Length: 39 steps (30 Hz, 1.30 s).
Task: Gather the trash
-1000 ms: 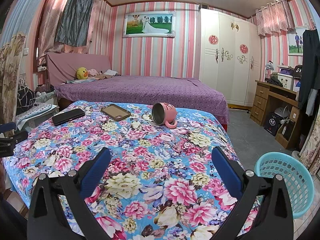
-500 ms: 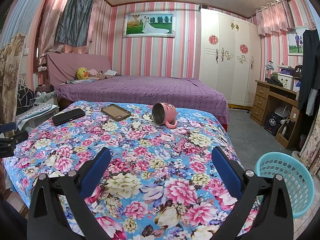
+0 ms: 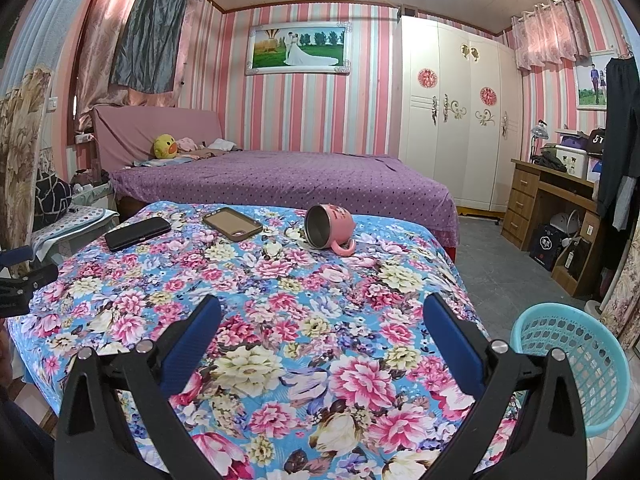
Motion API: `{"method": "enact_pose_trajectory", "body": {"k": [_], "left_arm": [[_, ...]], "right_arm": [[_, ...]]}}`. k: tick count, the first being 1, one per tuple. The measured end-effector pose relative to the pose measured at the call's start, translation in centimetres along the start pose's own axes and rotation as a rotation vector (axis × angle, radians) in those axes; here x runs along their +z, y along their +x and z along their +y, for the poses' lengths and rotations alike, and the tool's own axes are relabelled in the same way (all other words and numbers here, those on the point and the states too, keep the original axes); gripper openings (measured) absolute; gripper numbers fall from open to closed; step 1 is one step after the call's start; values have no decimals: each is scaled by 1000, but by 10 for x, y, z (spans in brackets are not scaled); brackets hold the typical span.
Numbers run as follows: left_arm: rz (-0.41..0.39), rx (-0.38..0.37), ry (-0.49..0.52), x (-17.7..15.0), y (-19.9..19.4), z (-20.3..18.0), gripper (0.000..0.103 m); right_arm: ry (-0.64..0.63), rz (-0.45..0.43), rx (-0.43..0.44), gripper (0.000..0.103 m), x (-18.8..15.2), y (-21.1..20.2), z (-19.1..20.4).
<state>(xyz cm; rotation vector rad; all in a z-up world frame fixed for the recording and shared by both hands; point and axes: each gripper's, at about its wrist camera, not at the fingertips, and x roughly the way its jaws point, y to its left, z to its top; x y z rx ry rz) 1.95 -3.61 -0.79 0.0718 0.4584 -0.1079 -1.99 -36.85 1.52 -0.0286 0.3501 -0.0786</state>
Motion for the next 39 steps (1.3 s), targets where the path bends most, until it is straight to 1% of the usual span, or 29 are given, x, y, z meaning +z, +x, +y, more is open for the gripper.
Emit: {"method": "enact_pose_trajectory", "body": {"k": [39], "left_arm": [[4, 1, 3, 1, 4, 1, 98]], "right_arm": [[1, -4, -2, 99, 1, -1, 0]]}}
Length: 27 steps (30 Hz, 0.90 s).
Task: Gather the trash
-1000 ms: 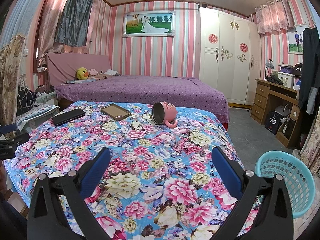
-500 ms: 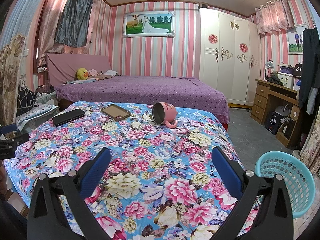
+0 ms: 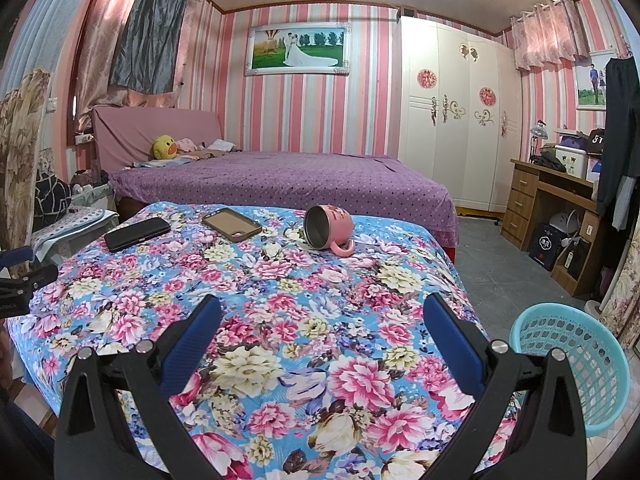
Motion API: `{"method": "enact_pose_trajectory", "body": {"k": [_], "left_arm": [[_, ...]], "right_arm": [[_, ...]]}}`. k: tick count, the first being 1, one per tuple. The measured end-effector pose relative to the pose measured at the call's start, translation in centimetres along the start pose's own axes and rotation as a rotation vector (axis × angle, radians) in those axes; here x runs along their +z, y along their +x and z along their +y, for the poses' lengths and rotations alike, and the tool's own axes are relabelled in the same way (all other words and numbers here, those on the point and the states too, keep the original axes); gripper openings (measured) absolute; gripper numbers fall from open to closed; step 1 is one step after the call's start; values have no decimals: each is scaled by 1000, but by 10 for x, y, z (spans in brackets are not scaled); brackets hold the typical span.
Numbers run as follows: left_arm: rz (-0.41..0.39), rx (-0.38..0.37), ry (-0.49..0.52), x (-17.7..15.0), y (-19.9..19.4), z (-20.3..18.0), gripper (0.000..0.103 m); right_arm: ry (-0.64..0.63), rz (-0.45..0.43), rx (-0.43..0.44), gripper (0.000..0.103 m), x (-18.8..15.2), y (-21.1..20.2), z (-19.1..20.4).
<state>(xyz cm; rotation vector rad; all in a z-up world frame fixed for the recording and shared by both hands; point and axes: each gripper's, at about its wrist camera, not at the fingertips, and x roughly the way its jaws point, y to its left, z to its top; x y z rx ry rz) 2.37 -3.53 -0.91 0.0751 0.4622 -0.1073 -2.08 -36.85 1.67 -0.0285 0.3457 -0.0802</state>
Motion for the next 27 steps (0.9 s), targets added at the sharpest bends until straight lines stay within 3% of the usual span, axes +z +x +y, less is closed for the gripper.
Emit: {"method": "enact_pose_trajectory", "body": {"k": [27], "left_arm": [[0, 0, 0, 0, 0, 0, 98]], "right_arm": [[4, 0, 2, 99, 1, 0, 0]]}}
